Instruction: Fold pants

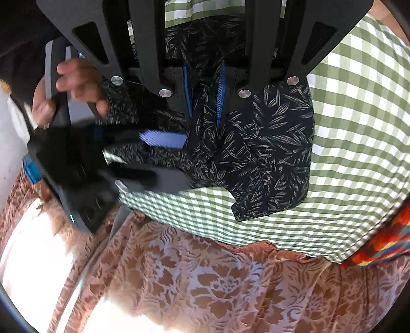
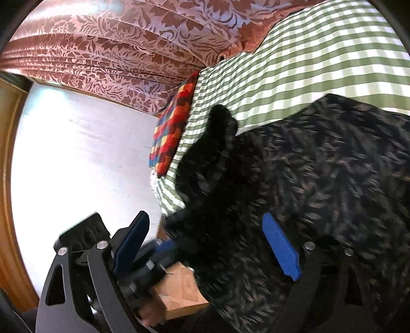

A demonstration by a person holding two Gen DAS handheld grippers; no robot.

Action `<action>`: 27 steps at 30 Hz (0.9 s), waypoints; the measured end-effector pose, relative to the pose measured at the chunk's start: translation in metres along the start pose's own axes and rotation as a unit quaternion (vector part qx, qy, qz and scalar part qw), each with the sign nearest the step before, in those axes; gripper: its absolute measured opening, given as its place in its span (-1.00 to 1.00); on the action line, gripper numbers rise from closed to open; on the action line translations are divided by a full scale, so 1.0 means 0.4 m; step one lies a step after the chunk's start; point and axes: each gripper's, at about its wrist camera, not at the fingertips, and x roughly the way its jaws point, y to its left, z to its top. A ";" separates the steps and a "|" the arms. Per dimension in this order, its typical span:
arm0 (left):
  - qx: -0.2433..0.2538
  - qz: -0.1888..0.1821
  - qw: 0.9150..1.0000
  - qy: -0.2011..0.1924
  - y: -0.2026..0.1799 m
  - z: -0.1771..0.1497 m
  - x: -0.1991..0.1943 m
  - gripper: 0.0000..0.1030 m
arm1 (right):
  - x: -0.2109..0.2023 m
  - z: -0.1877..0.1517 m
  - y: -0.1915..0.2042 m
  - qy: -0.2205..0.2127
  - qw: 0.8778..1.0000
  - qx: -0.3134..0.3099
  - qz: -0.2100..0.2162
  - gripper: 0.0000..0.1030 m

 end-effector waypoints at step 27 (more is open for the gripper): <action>-0.241 -0.025 0.969 -0.045 0.302 -0.015 -0.163 -0.60 | 0.012 0.011 0.221 -0.023 0.979 -0.180 -0.096 -0.77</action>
